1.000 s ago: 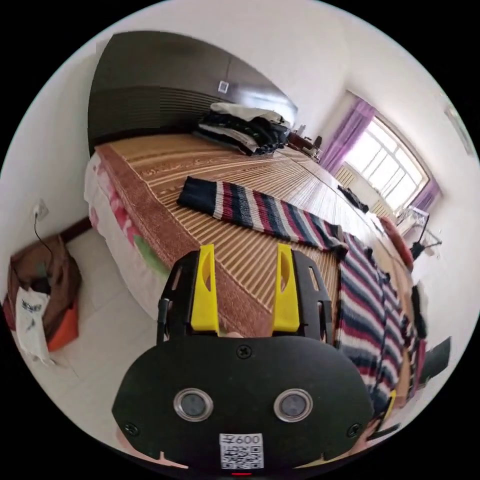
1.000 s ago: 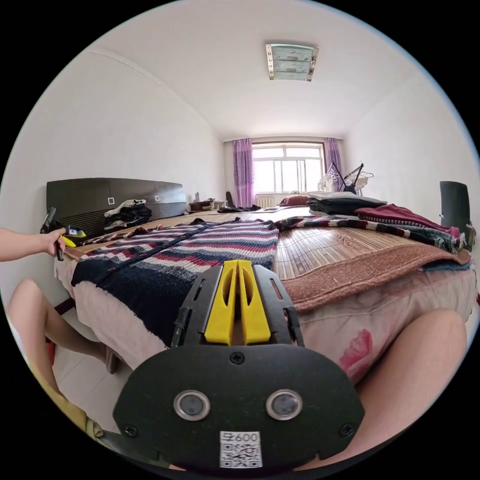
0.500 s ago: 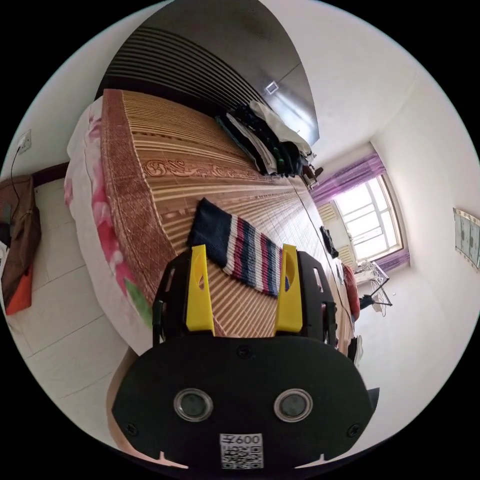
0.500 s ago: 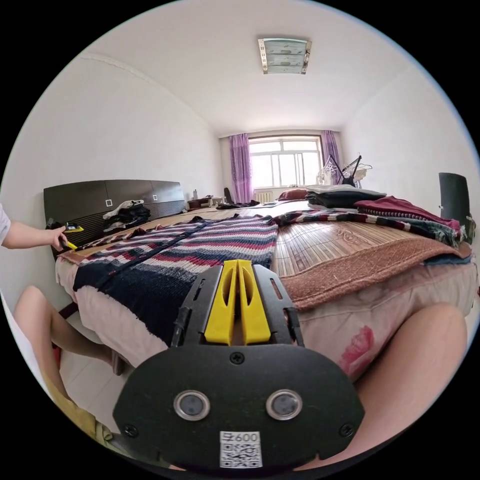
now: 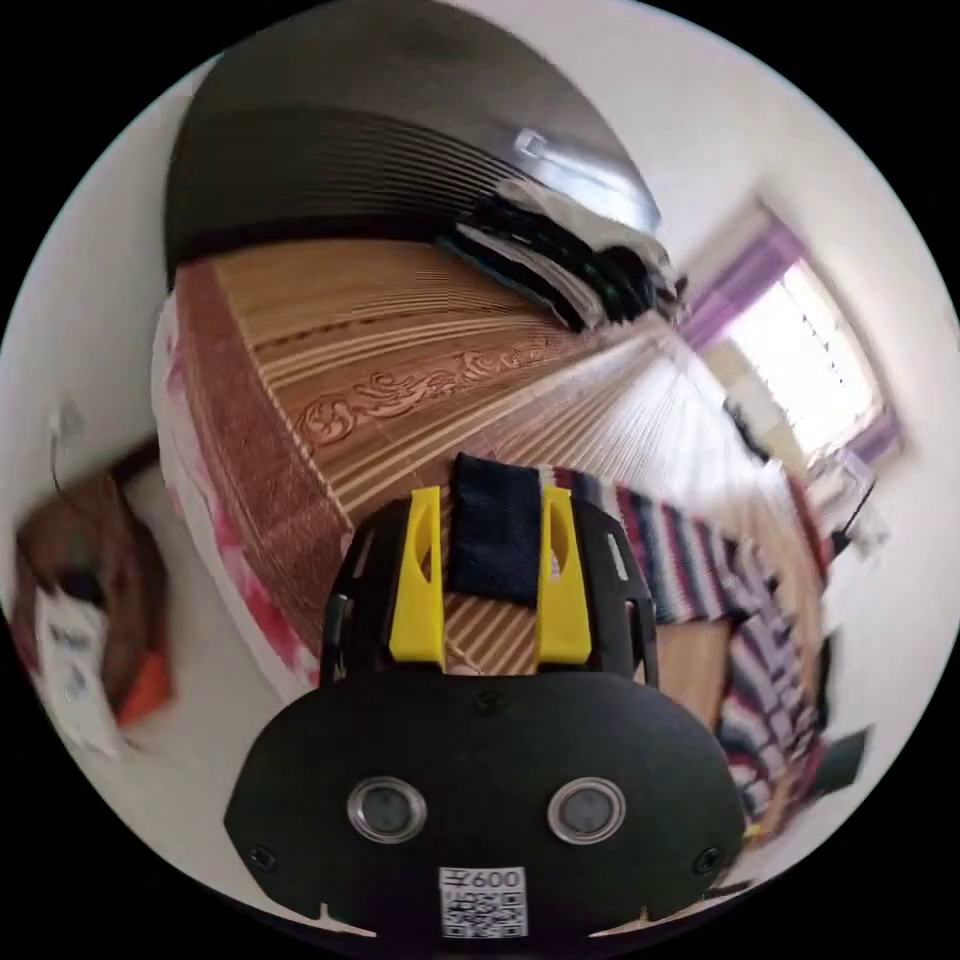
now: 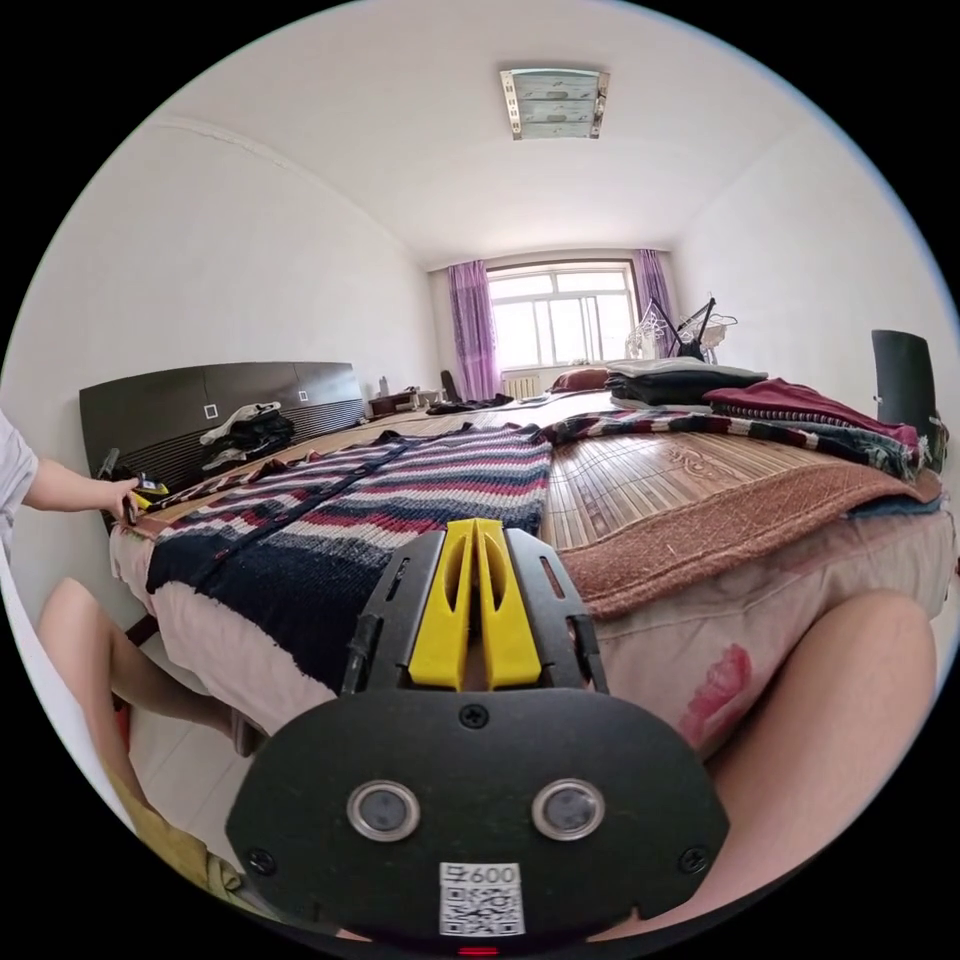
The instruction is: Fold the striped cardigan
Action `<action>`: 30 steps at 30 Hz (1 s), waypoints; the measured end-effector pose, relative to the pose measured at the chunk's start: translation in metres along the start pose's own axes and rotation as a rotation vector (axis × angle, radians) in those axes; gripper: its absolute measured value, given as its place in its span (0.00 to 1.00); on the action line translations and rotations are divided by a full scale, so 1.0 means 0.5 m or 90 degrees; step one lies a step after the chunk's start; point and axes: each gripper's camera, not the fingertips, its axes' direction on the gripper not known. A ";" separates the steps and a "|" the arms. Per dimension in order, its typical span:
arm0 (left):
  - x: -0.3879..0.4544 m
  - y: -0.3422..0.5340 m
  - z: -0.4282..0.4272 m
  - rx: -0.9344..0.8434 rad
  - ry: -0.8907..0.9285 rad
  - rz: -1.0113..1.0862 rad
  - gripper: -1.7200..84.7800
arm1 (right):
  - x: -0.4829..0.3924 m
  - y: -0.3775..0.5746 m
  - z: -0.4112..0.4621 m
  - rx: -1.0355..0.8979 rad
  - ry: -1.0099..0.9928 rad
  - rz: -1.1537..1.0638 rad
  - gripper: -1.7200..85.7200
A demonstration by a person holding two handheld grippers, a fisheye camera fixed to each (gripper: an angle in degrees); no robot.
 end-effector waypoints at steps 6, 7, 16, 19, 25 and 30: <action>0.090 -0.022 0.010 -0.036 -0.122 0.122 0.12 | -0.003 0.002 -0.013 -0.002 0.002 0.005 0.01; 0.074 -0.024 0.002 -0.032 -0.114 0.098 0.10 | -0.002 0.002 -0.016 -0.001 0.002 0.008 0.01; 0.107 -0.056 -0.082 -0.032 -0.058 0.106 0.06 | 0.017 0.002 -0.037 0.001 -0.010 0.027 0.01; 0.216 -0.085 -0.167 0.015 0.001 0.129 0.06 | 0.027 0.002 -0.044 0.007 -0.013 0.031 0.01; 0.584 -0.084 -0.341 0.114 0.087 0.296 0.06 | 0.056 -0.004 -0.055 0.013 -0.023 0.038 0.01; 0.968 0.103 -0.547 0.218 0.216 0.631 0.06 | 0.095 -0.021 -0.061 0.007 -0.044 0.052 0.01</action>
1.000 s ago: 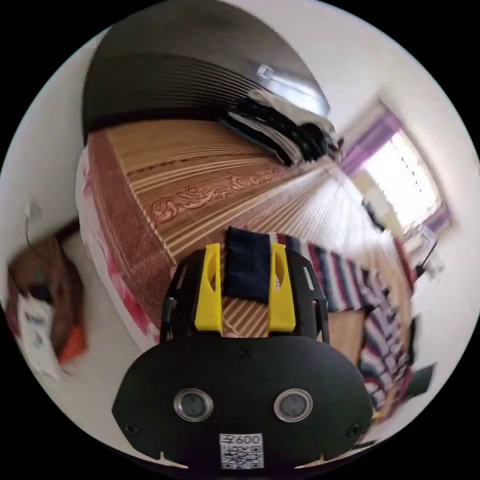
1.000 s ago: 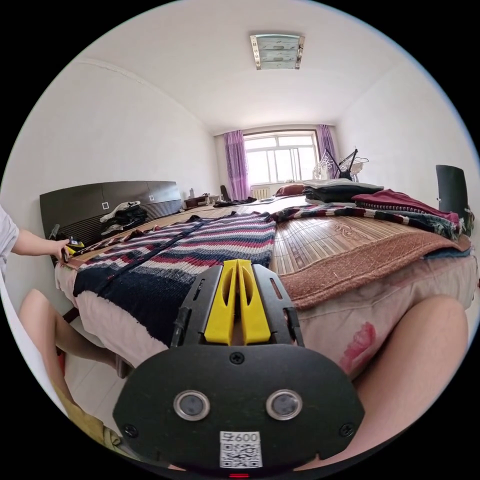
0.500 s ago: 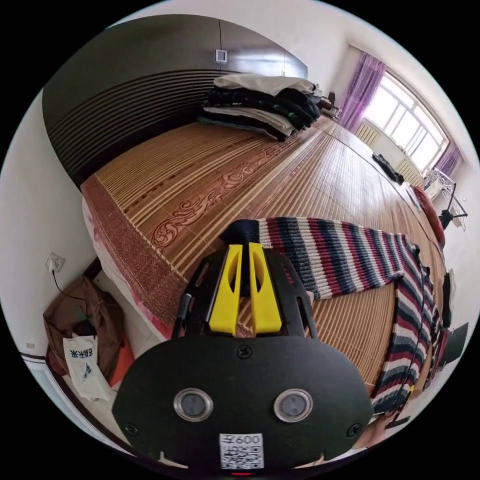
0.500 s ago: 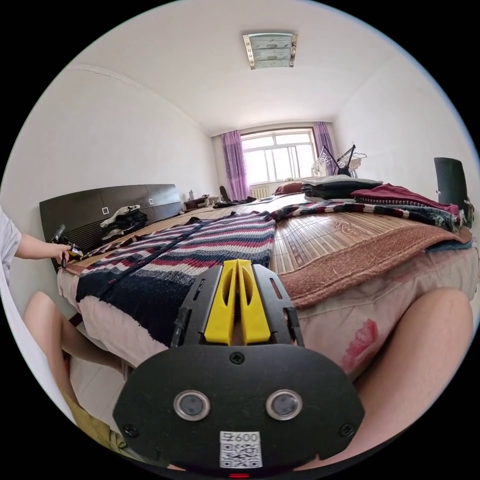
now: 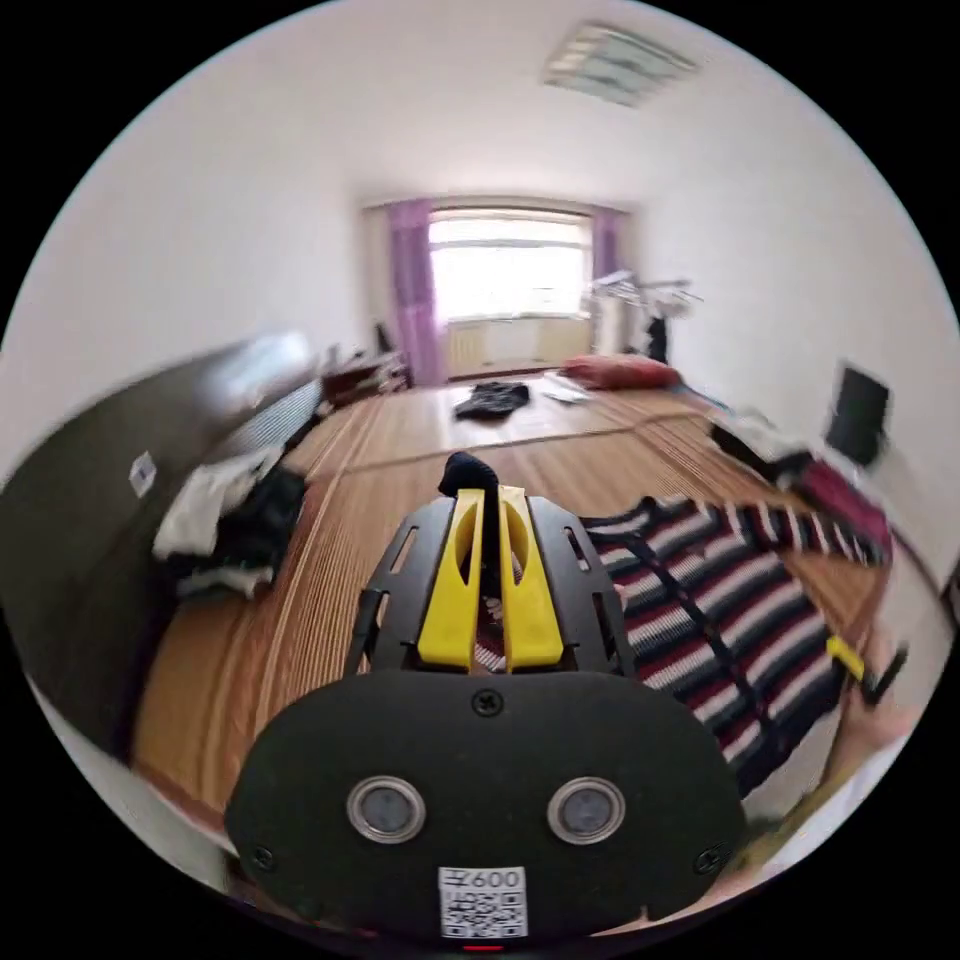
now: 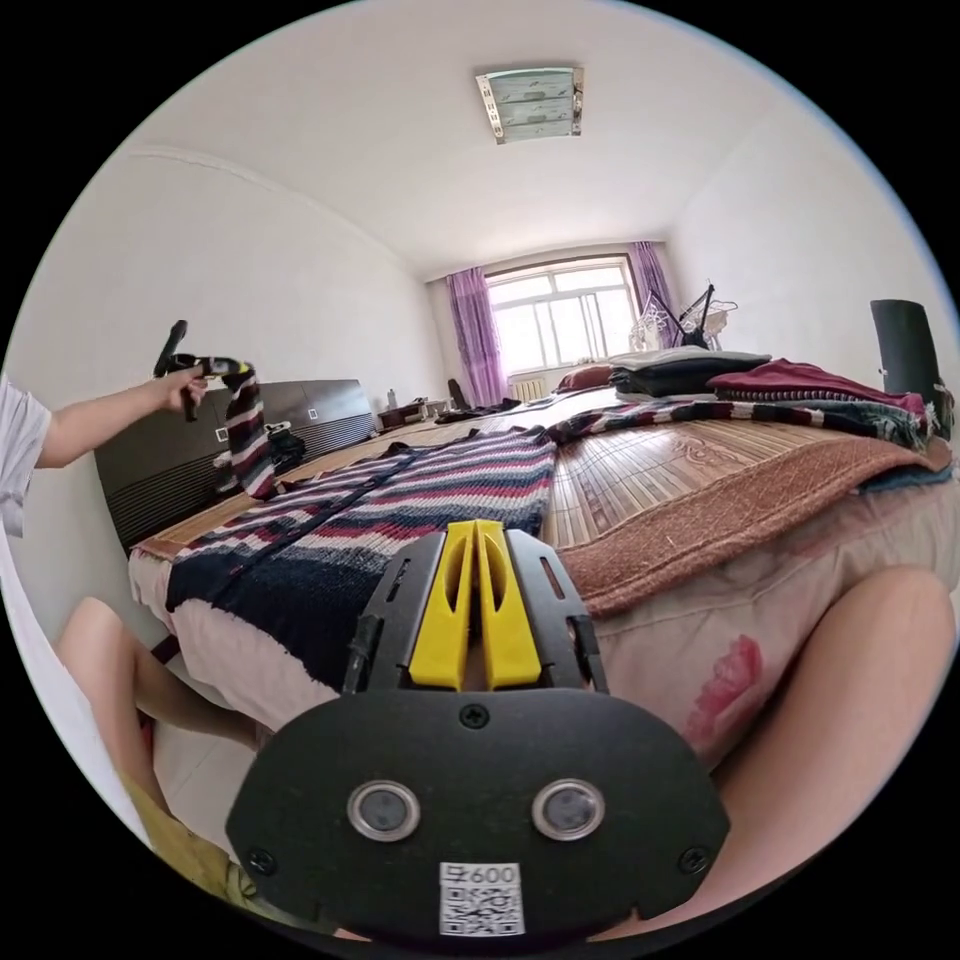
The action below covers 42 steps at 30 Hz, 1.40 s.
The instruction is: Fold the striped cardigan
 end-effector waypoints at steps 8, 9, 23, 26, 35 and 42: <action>0.485 0.120 -0.255 0.010 0.084 0.312 0.05 | 0.049 -0.180 -0.086 0.011 -0.237 0.142 0.06; 0.531 0.168 -0.279 0.008 0.074 0.310 0.05 | 0.051 -0.192 -0.065 -0.019 -0.263 0.175 0.06; 0.865 0.300 -0.402 -0.043 0.057 0.361 0.05 | -0.037 -0.171 0.375 -0.408 -0.683 0.570 0.09; 0.958 0.312 -0.415 -0.053 0.069 0.421 0.06 | -0.022 -0.183 0.392 -0.466 -0.645 0.545 0.09; 1.187 0.379 -0.439 -0.069 0.045 0.453 0.13 | 0.034 -0.218 0.433 -0.579 -0.584 0.477 0.06; 1.230 0.406 -0.474 -0.087 -0.014 0.234 0.18 | 0.057 -0.207 0.462 -0.597 -0.636 0.599 0.07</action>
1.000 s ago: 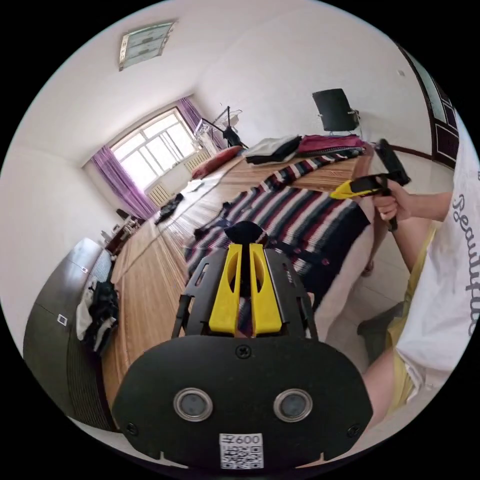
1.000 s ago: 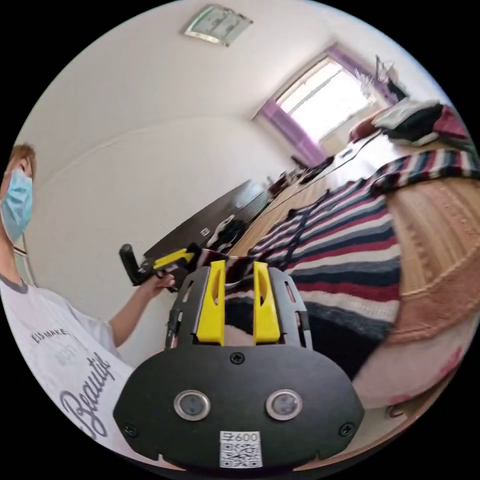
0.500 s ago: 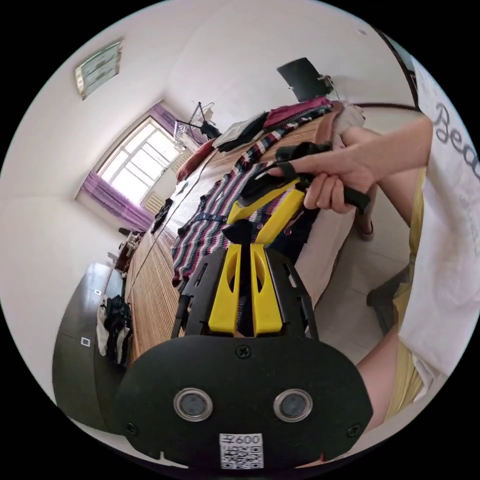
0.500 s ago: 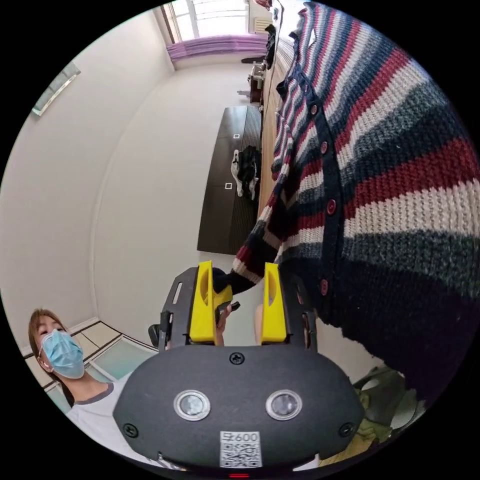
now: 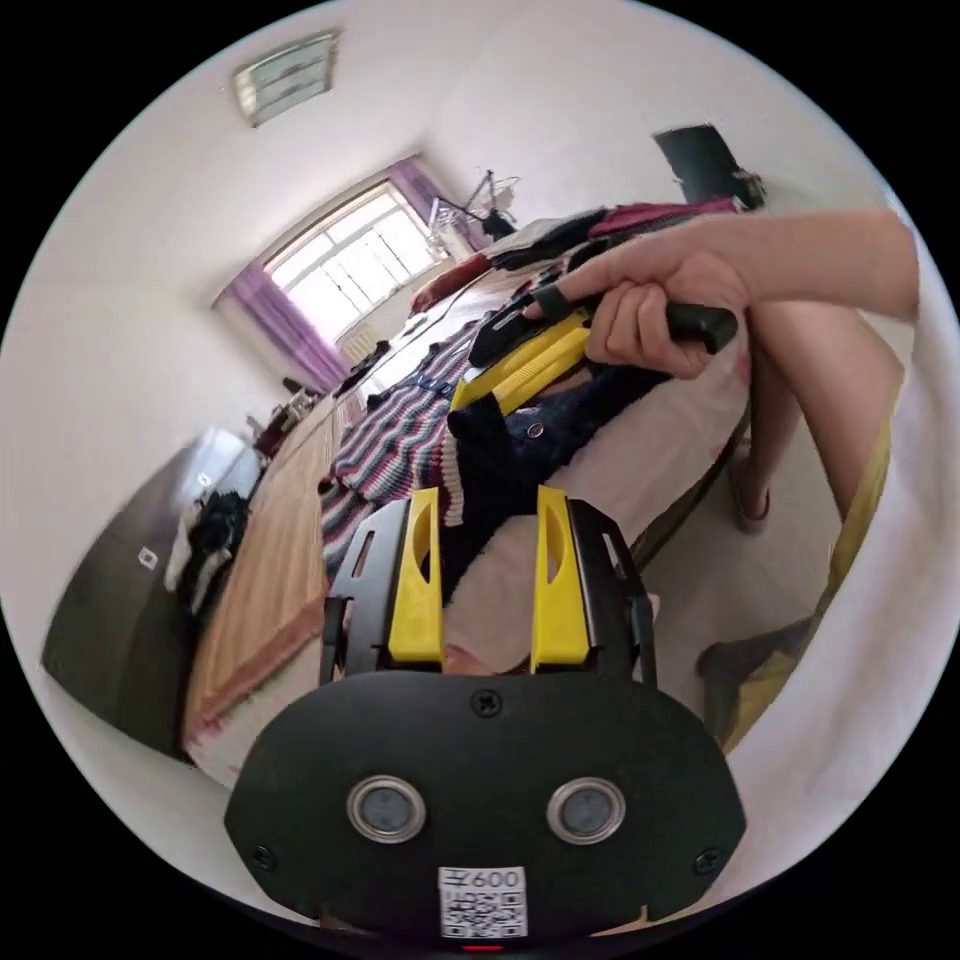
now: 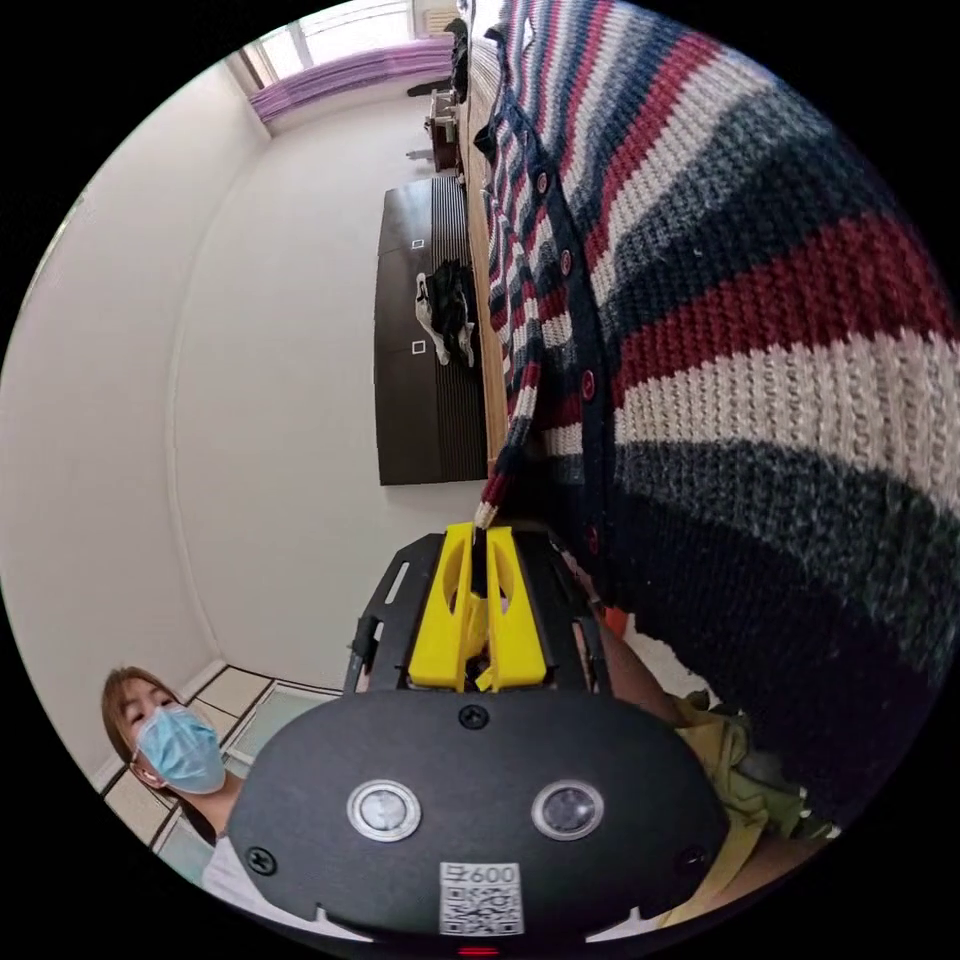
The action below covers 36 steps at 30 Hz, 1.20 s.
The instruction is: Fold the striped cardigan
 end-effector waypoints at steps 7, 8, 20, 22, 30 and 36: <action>0.122 -0.048 -0.029 0.028 -0.077 -0.007 0.17 | -0.004 -0.016 -0.010 -0.005 -0.011 0.028 0.06; 0.130 -0.053 -0.025 0.021 -0.067 -0.019 0.16 | -0.003 -0.017 -0.013 -0.004 -0.016 0.031 0.05; 0.326 -0.104 -0.090 0.006 -0.280 0.212 0.05 | -0.044 0.008 0.003 -0.076 0.137 -0.041 0.05; 0.333 -0.105 -0.096 -0.003 -0.282 0.220 0.05 | -0.041 0.017 0.000 -0.069 0.143 -0.040 0.04; 0.325 -0.111 -0.098 -0.024 -0.264 0.166 0.08 | -0.007 0.034 -0.030 -0.039 0.035 0.014 0.07; 0.303 -0.126 -0.080 -0.017 -0.258 0.169 0.05 | -0.003 0.035 -0.037 -0.040 0.005 0.037 0.07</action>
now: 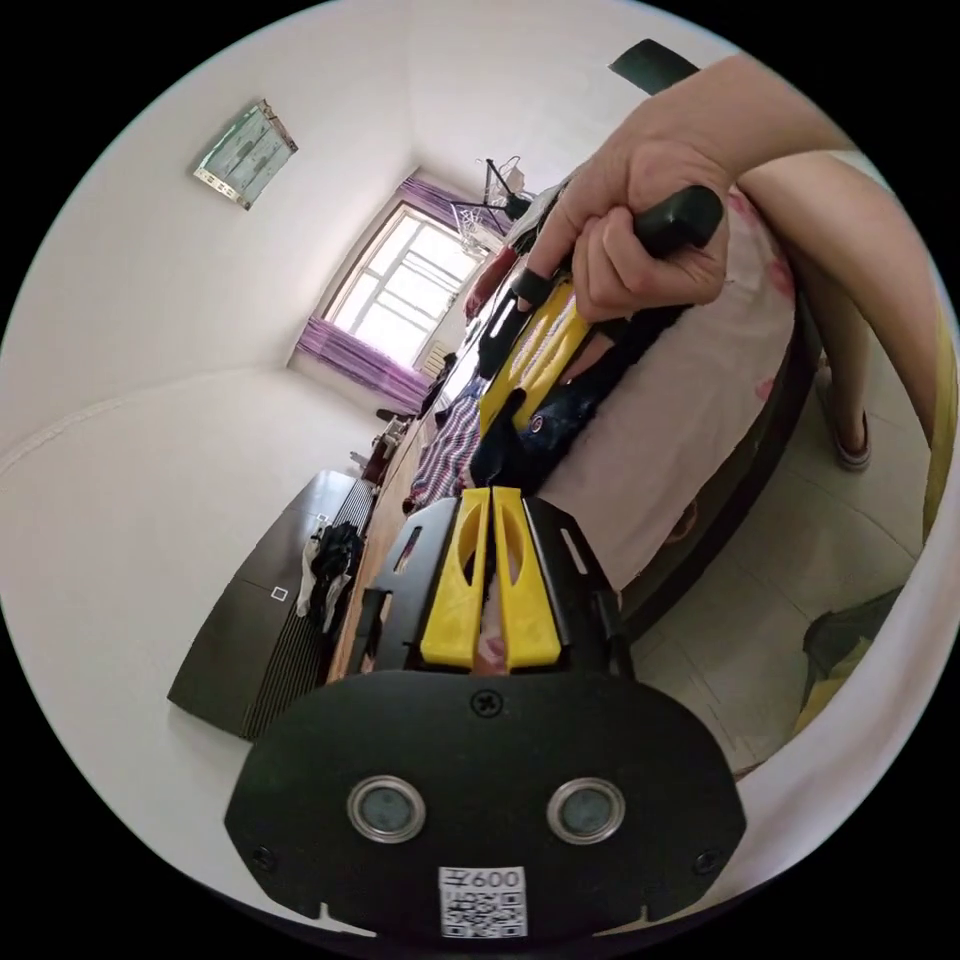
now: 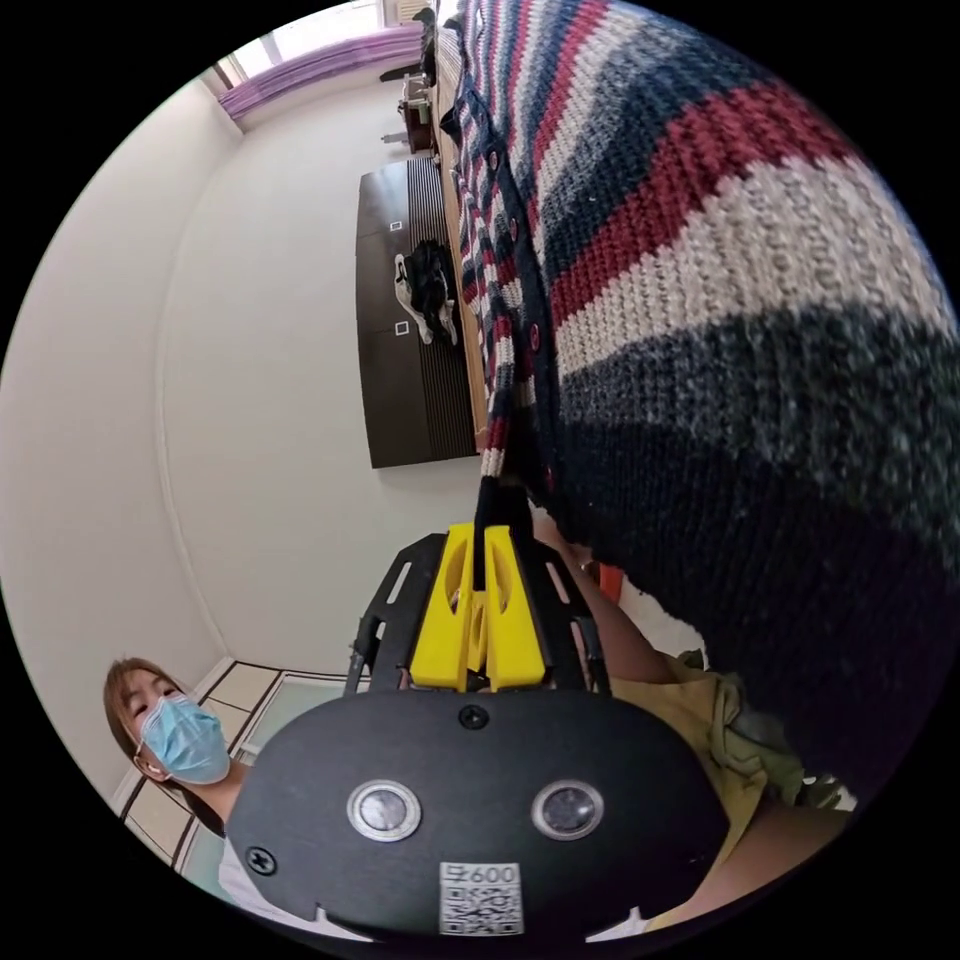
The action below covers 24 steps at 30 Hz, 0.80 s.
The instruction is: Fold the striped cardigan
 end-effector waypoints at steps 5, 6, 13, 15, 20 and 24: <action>-0.071 0.018 0.003 0.022 -0.052 -0.007 0.04 | -0.026 0.010 0.007 -0.023 0.019 -0.032 0.06; -0.103 0.017 0.002 0.028 -0.028 -0.030 0.04 | -0.028 0.012 0.010 -0.028 0.016 -0.034 0.06; -0.129 0.065 0.100 -0.018 0.047 0.066 0.04 | -0.032 0.038 0.014 -0.023 0.086 -0.057 0.02; -0.132 0.092 0.149 -0.041 0.093 0.071 0.04 | -0.027 0.041 0.012 -0.022 0.129 -0.058 0.01; -0.293 0.178 0.277 -0.049 0.159 -0.124 0.07 | -0.036 0.062 0.000 -0.010 0.165 -0.101 0.01; -0.580 0.290 0.531 -0.063 0.223 -0.425 0.13 | -0.038 0.057 0.004 -0.025 0.158 -0.100 0.01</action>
